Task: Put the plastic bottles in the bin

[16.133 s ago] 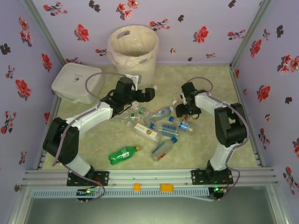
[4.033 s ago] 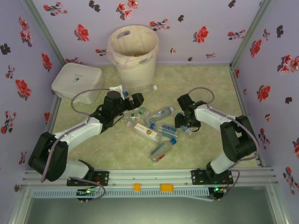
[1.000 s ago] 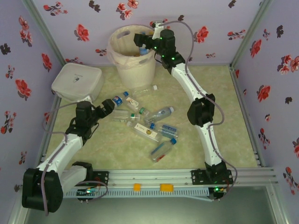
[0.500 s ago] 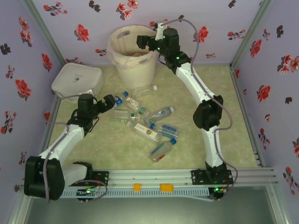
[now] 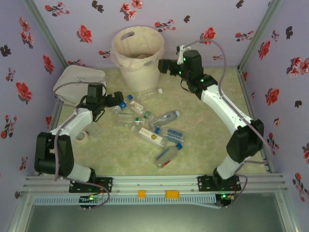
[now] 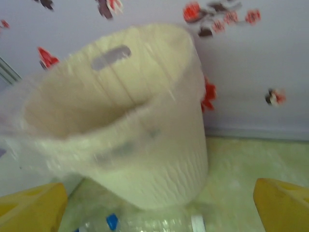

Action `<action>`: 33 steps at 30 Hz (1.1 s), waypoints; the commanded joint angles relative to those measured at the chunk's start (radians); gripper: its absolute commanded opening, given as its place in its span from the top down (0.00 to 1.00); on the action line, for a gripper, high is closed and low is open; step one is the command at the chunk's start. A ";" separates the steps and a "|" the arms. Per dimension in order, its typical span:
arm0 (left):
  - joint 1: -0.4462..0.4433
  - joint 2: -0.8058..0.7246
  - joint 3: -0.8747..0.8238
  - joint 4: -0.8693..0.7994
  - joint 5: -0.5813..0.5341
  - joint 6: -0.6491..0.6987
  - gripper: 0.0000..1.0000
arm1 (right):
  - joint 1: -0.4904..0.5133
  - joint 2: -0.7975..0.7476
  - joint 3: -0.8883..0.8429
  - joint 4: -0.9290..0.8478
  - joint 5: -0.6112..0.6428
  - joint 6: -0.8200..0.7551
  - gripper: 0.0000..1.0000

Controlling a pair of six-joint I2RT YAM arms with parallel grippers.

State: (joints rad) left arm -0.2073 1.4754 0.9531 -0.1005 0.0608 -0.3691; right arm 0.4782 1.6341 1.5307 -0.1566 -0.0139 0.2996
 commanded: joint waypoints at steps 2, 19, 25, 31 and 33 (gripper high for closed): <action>0.011 0.053 0.056 -0.083 0.002 0.072 0.00 | 0.005 -0.107 -0.166 -0.020 0.028 0.022 0.00; 0.010 0.283 0.206 -0.205 0.008 0.060 0.00 | 0.006 -0.158 -0.460 -0.115 0.105 0.159 0.01; 0.010 0.320 0.229 -0.219 0.015 0.068 0.00 | 0.004 -0.126 -0.420 -0.142 0.149 0.190 0.00; 0.009 0.364 0.260 -0.267 0.019 0.088 0.03 | -0.027 -0.131 -0.422 -0.167 0.201 0.224 0.00; 0.009 0.382 0.272 -0.282 0.027 0.090 0.05 | -0.043 -0.141 -0.438 -0.158 0.186 0.231 0.00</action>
State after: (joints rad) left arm -0.2047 1.8214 1.1915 -0.3271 0.0734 -0.3069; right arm 0.4580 1.5021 1.0855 -0.2985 0.1364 0.4953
